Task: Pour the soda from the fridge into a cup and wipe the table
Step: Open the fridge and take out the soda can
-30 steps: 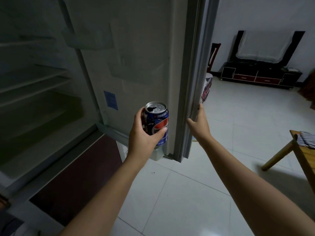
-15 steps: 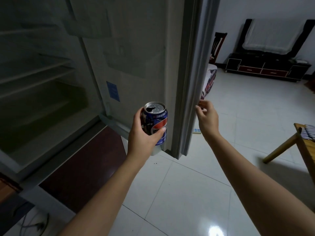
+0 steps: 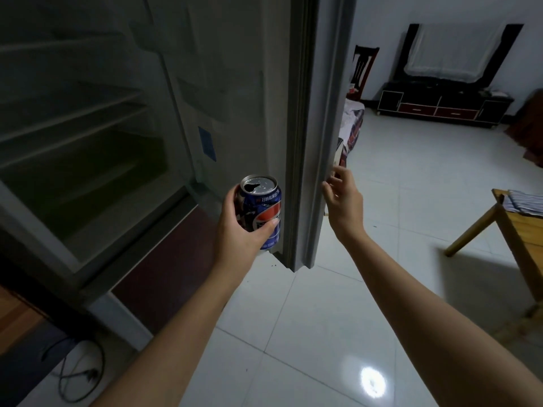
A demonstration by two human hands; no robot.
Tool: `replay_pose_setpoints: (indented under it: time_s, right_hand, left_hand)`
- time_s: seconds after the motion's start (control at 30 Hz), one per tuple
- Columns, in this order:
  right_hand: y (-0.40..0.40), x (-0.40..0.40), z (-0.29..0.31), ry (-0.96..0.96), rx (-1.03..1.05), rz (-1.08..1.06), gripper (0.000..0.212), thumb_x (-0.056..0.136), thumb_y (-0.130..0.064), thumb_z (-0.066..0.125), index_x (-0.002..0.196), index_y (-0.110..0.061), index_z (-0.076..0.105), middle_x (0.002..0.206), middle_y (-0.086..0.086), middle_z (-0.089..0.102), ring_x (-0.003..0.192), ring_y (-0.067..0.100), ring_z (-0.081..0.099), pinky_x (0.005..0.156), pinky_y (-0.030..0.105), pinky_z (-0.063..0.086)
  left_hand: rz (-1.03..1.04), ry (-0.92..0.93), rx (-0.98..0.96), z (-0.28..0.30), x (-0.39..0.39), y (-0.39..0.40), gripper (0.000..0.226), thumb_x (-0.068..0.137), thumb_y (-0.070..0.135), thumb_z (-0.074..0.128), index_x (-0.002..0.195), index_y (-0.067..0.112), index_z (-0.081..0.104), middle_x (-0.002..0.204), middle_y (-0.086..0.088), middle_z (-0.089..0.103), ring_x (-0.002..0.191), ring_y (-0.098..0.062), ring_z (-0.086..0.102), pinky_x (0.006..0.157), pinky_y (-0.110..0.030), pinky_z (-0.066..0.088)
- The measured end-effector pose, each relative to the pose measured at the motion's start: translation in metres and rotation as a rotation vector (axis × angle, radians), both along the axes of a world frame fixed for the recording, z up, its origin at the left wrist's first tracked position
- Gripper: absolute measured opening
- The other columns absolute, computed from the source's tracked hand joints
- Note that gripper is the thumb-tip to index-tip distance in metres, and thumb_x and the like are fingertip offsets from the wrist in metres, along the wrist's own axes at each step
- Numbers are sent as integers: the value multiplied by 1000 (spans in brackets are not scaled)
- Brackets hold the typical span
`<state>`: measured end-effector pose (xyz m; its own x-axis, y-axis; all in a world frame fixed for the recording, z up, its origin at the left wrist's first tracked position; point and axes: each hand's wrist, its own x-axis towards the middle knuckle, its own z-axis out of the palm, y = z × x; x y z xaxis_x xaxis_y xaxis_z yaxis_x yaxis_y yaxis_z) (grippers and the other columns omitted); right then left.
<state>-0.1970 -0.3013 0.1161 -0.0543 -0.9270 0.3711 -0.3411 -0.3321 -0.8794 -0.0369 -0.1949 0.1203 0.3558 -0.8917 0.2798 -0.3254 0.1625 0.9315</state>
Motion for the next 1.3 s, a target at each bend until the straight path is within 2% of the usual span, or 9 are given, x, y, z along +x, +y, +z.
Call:
replay_pose_setpoints:
  time_s: [0.13,0.27,0.4,0.5,0.7,0.77,0.9,1.1,1.3]
  right_hand:
    - [38,28,1,35,-28,45,42,93,-7,47,133,-19,43,119,11,62,99,17,59,85,37,53]
    - [70,60,-2,101,-75,86,48,92,-4,49,136,-19,39,118,8,62,93,8,55,72,13,47]
    - [93,94,-9,149,-135,125,56,89,-3,53,139,-21,34,125,7,58,105,16,57,84,27,50]
    - [106,120,-10,211,-195,170,67,87,-3,56,144,-22,25,134,8,52,116,21,54,89,31,48]
    - [124,172,-12,287,-279,310,77,86,-7,59,147,-23,13,152,3,29,136,19,33,107,40,38]
    - [126,190,-13,303,-307,346,78,86,-8,59,147,-21,13,154,4,21,140,14,22,111,38,31]
    - [127,229,-17,346,-351,404,84,85,-9,61,147,-23,7,157,6,7,140,10,10,112,38,27]
    - [127,283,-18,375,-430,523,88,85,-16,62,142,-29,-4,156,10,-2,140,13,3,109,30,17]
    - [118,332,-25,410,-497,575,88,85,-22,62,143,-31,-3,154,10,-8,144,28,1,109,37,14]
  left_hand:
    - [9,10,9,2,24,40,80,73,9,74,138,22,30,139,2,42,123,-10,41,94,-20,38]
    - [29,21,17,3,47,75,80,73,8,73,139,20,29,143,-1,39,130,-15,38,99,-24,36]
    - [74,19,18,0,70,104,80,74,10,72,140,21,28,144,0,37,125,-9,37,95,-22,35]
    - [117,19,25,-3,87,120,80,75,11,72,141,22,27,144,-1,37,130,-15,37,96,-23,36]
    - [256,-11,42,-8,129,143,83,72,21,75,141,25,28,143,0,39,131,-17,39,103,-37,40]
    - [286,4,35,-7,141,149,83,72,19,75,140,25,28,143,1,39,130,-16,38,102,-33,39]
    - [358,14,52,-5,166,160,83,73,19,74,141,25,27,144,1,38,131,-17,38,103,-36,40]
    - [495,40,54,-3,198,169,81,76,13,72,142,24,26,146,1,35,131,-14,35,96,-23,33]
    - [608,24,69,-11,232,165,83,72,18,75,141,26,28,145,2,38,132,-16,38,105,-37,38]
